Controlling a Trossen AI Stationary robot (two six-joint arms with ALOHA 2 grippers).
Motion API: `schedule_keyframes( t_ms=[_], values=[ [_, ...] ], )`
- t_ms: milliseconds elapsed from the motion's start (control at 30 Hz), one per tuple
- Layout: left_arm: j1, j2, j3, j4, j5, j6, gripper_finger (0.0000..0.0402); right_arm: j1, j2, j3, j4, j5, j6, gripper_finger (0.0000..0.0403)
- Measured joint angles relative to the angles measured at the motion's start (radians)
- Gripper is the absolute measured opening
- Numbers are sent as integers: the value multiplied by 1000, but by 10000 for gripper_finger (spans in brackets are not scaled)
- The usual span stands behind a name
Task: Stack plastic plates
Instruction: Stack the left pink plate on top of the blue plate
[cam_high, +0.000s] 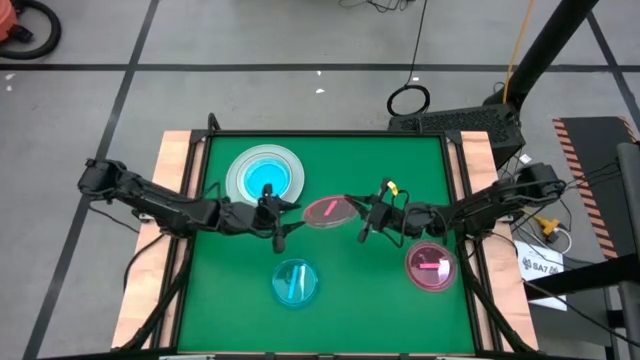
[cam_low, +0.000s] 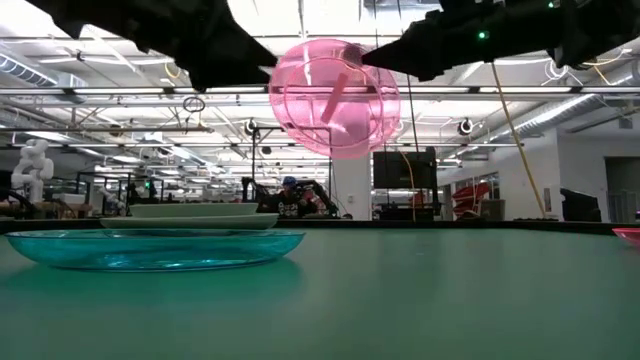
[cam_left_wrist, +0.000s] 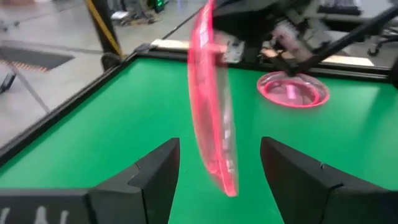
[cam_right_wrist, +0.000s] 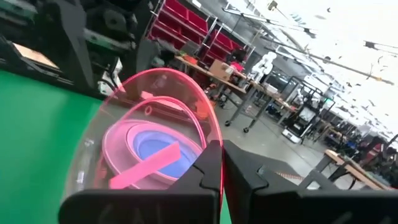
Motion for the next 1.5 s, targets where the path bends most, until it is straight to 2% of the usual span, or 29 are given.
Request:
schedule_keyframes(
  t_ms=[133,533,833,1233,1500],
  values=[
    [27,21,0,0,-10,-53,230,0,19,21,0,-1,-26,0],
    [39,32,0,7,-28,-64,230,0,49,67,0,4,-75,0],
    [39,32,0,7,-41,-65,227,0,49,66,-7,82,-79,0],
    [43,32,0,6,-57,-75,126,0,49,65,-10,82,-78,0],
    [43,31,0,4,-57,-79,106,0,49,65,-10,78,-72,0]
  ],
)
